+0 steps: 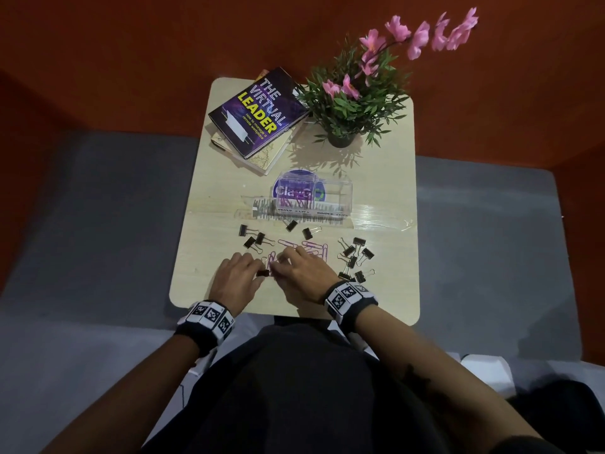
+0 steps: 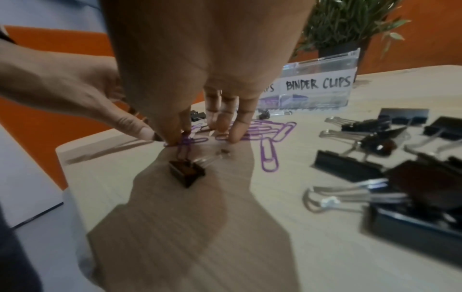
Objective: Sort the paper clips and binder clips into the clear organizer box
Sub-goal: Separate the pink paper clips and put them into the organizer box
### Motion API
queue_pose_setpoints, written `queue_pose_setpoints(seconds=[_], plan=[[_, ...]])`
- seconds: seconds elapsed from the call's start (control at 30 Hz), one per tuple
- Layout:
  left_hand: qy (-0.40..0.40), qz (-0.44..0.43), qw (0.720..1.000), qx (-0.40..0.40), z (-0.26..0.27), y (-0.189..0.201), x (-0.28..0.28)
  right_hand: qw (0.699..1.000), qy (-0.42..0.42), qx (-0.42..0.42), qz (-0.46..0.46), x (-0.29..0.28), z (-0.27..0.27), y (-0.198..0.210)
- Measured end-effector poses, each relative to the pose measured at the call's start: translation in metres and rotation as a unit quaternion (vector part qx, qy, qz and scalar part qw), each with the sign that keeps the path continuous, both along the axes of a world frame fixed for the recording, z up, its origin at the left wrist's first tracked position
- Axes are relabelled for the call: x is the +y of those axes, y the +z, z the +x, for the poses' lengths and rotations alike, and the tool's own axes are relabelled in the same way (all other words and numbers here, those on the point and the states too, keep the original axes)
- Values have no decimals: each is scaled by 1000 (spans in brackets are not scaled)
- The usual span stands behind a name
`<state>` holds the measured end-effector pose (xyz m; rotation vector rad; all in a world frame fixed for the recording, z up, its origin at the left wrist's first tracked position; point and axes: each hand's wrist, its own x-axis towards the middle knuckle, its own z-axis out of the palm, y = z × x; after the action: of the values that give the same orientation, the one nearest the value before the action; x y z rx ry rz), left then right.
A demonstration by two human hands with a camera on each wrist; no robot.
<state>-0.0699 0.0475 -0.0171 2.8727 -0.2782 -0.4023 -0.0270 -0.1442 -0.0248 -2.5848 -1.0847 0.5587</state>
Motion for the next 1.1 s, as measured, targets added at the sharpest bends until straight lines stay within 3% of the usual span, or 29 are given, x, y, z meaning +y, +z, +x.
queue_pose_setpoints(seconds=[0.33, 0.47, 0.53, 0.67, 0.83, 1.1], plan=[[65, -30, 997, -39, -12, -6, 18, 997, -69, 4, 26, -32, 7, 6], [-20, -21, 999, -14, -3, 0, 2, 976, -218, 1, 8, -50, 9, 7], [-54, 2, 999, 3, 8, -1, -10, 970, -243, 17, -1, -53, 10, 5], [-50, 4, 999, 11, 33, -3, -31, 976, -211, 56, 10, -48, 10, 4], [-71, -17, 996, 59, 46, -7, -44, 968, -236, 81, 2, -47, 13, 1], [-27, -83, 995, 55, 57, -9, -52, 980, -194, 37, -17, -42, 20, 7]])
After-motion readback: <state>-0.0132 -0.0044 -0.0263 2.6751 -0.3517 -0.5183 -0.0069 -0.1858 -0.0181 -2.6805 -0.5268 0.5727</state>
